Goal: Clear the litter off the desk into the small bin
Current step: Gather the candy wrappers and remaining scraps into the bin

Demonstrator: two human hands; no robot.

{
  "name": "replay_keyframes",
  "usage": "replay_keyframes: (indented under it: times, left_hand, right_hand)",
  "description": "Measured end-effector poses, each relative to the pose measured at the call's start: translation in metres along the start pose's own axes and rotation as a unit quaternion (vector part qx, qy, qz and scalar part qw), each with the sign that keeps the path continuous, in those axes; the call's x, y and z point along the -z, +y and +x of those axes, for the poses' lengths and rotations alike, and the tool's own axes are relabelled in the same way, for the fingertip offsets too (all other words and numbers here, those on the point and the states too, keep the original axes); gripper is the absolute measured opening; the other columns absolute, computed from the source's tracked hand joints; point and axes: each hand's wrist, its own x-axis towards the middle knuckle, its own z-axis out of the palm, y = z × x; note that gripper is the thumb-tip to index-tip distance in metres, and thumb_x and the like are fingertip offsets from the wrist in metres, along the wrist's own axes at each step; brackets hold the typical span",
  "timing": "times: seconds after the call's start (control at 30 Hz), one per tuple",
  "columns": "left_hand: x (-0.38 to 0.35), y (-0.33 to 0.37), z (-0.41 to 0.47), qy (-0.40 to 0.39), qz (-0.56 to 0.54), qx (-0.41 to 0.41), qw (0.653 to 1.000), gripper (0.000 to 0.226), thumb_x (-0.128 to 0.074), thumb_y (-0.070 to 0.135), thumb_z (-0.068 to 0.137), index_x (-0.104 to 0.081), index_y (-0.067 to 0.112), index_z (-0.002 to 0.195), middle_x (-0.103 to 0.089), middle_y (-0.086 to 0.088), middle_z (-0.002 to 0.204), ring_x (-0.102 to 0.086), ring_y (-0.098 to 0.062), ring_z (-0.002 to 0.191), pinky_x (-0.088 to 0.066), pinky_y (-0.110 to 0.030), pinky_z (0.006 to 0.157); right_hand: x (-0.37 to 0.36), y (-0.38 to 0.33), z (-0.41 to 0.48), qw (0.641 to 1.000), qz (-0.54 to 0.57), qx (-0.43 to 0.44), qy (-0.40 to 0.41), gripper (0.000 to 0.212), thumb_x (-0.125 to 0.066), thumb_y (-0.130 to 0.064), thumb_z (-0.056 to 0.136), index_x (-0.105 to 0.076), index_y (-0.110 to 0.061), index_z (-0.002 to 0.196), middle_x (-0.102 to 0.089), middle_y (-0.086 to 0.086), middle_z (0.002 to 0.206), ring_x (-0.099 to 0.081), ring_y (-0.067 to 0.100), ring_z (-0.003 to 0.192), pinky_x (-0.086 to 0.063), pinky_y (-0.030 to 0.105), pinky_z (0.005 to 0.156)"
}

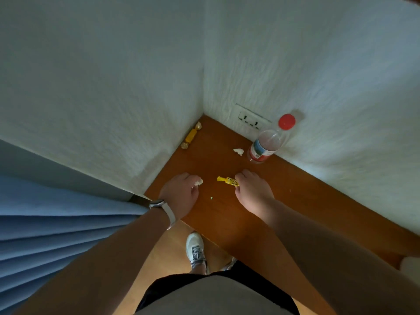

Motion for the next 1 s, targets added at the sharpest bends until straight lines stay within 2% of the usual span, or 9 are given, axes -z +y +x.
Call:
replay_keyframes:
  times: [0.27, 0.4, 0.57, 0.63, 0.73, 0.87, 1.0]
  left_hand:
    - [0.015, 0.051, 0.023, -0.013, -0.004, -0.094, 0.996, 0.028, -0.052, 0.029, 0.095, -0.061, 0.025, 0.12, -0.063, 0.005, 0.107, -0.058, -0.014, 0.096, -0.052, -0.032, 0.074]
    - [0.013, 0.091, 0.034, -0.028, -0.011, -0.145, 0.989, 0.029, -0.052, 0.03, 0.096, -0.059, 0.027, 0.124, -0.061, 0.007, 0.107, -0.056, -0.01, 0.094, -0.052, -0.029, 0.074]
    - [0.017, 0.145, 0.035, -0.06, -0.036, -0.229, 0.971, 0.029, -0.055, 0.029, 0.094, -0.059, 0.025, 0.123, -0.063, 0.006, 0.113, -0.057, -0.009, 0.098, -0.051, -0.027, 0.081]
    - [0.017, 0.166, 0.032, -0.056, -0.042, -0.274, 0.959, 0.028, -0.058, 0.028, 0.093, -0.061, 0.023, 0.12, -0.066, 0.004, 0.109, -0.06, -0.011, 0.093, -0.052, -0.027, 0.077]
    - [0.019, 0.203, 0.031, -0.052, -0.029, -0.332, 0.942, 0.026, -0.059, 0.027, 0.092, -0.064, 0.022, 0.117, -0.067, 0.005, 0.102, -0.061, -0.01, 0.088, -0.045, -0.02, 0.071]
    - [0.01, 0.265, 0.026, -0.064, -0.009, -0.363, 0.93, 0.028, -0.051, 0.036, 0.095, -0.061, 0.026, 0.119, -0.065, 0.007, 0.1, -0.058, -0.01, 0.091, -0.047, -0.027, 0.075]
    - [-0.017, 0.33, 0.008, -0.087, -0.005, -0.399, 0.913, 0.026, -0.048, 0.04, 0.095, -0.062, 0.03, 0.114, -0.062, 0.011, 0.098, -0.055, -0.007, 0.092, -0.043, -0.026, 0.075]
  right_hand:
    - [0.027, 0.026, -0.064, 0.991, 0.042, -0.109, 0.064, 0.026, -0.055, -0.028, 0.092, -0.056, -0.017, 0.116, -0.054, -0.004, 0.099, -0.052, 0.011, 0.084, -0.048, 0.025, 0.069]
    - [0.039, 0.044, -0.101, 0.977, 0.076, -0.183, 0.082, 0.027, -0.053, -0.027, 0.092, -0.055, -0.016, 0.116, -0.053, 0.002, 0.108, -0.054, 0.022, 0.099, -0.047, 0.035, 0.075]
    - [0.056, 0.072, -0.148, 0.959, 0.095, -0.236, 0.129, 0.026, -0.056, -0.029, 0.09, -0.058, -0.017, 0.113, -0.055, 0.002, 0.109, -0.057, 0.025, 0.1, -0.051, 0.038, 0.073]
    - [0.063, 0.083, -0.167, 0.947, 0.11, -0.254, 0.162, 0.024, -0.056, -0.029, 0.09, -0.059, -0.018, 0.111, -0.056, 0.0, 0.108, -0.057, 0.023, 0.098, -0.052, 0.038, 0.073]
    - [0.071, 0.101, -0.196, 0.931, 0.128, -0.272, 0.206, 0.022, -0.056, -0.031, 0.089, -0.059, -0.021, 0.108, -0.057, -0.003, 0.106, -0.056, 0.019, 0.097, -0.052, 0.037, 0.074]
    - [0.081, 0.128, -0.245, 0.912, 0.134, -0.303, 0.24, 0.021, -0.055, -0.033, 0.089, -0.06, -0.021, 0.105, -0.055, -0.002, 0.097, -0.057, 0.022, 0.092, -0.05, 0.036, 0.068]
    - [0.083, 0.162, -0.304, 0.892, 0.138, -0.335, 0.269, 0.024, -0.055, -0.033, 0.089, -0.062, -0.02, 0.107, -0.058, 0.0, 0.102, -0.058, 0.023, 0.094, -0.051, 0.038, 0.071]
